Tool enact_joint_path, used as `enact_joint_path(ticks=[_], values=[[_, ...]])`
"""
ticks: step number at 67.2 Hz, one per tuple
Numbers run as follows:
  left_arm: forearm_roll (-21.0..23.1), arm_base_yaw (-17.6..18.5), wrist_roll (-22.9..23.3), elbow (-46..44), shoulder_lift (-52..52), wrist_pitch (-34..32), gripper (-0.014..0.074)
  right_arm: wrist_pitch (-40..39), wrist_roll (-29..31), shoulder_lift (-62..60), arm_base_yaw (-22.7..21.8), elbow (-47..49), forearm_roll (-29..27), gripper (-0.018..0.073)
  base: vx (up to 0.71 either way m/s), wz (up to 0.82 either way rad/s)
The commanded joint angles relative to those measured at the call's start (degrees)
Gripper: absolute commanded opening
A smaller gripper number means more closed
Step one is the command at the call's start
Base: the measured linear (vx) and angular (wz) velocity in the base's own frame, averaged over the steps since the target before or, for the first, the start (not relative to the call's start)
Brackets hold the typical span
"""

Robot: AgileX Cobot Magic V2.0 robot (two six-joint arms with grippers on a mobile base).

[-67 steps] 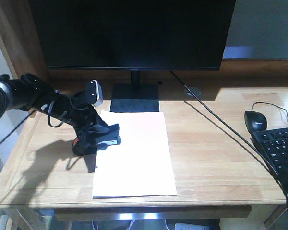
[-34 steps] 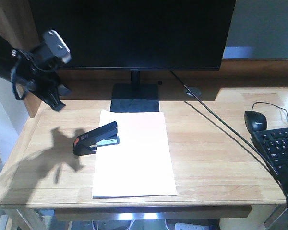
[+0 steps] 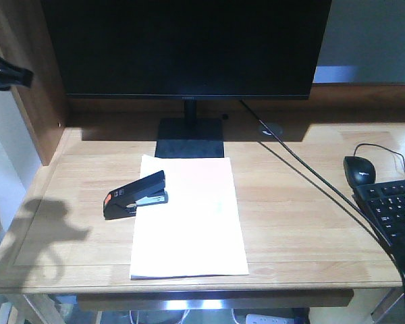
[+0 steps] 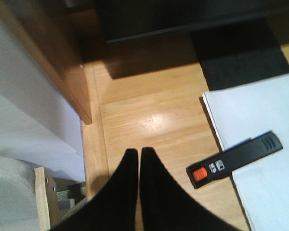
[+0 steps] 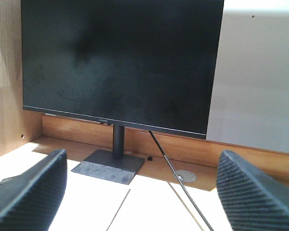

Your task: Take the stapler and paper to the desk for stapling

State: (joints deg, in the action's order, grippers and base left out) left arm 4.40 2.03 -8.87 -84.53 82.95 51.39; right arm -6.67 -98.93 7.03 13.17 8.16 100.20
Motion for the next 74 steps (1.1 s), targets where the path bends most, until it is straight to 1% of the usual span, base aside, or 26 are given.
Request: enact_joint_path(ticks=[1, 6, 19, 29, 52, 67, 74], values=[[0.0, -0.6, 3.8, 0.1, -5.4, -2.9, -0.0006, 0.9, -0.1, 0.6, -0.3, 1.6, 2.3, 0.0594, 0.00, 0.00], [0.0, -0.6, 4.2, 3.3, -8.9, -5.6, -0.0006, 0.9, -0.1, 0.6, -0.3, 1.6, 2.3, 0.0594, 0.00, 0.00], [0.5, -0.6, 4.3, 16.9, -20.9, -17.2, -0.0006, 0.9, -0.1, 0.6, -0.3, 1.6, 2.3, 0.0594, 0.00, 0.00], [0.5, -0.6, 4.3, 26.6, -31.1, -22.4, -0.0006, 0.9, 0.1, 0.6, -0.3, 1.6, 2.3, 0.0594, 0.00, 0.00], [0.5, -0.6, 4.2, 52.4, -57.6, -36.2, -0.0006, 0.9, 0.1, 0.6, -0.3, 1.6, 2.3, 0.0594, 0.00, 0.00], [0.5, -0.6, 4.2, 65.9, -72.5, -39.8, -0.0006, 0.9, 0.1, 0.6, -0.3, 1.6, 2.3, 0.0594, 0.00, 0.00], [0.5, -0.6, 4.2, 69.5, -77.1, -39.8, -0.0006, 0.9, 0.1, 0.6, -0.3, 1.6, 2.3, 0.0594, 0.00, 0.00]])
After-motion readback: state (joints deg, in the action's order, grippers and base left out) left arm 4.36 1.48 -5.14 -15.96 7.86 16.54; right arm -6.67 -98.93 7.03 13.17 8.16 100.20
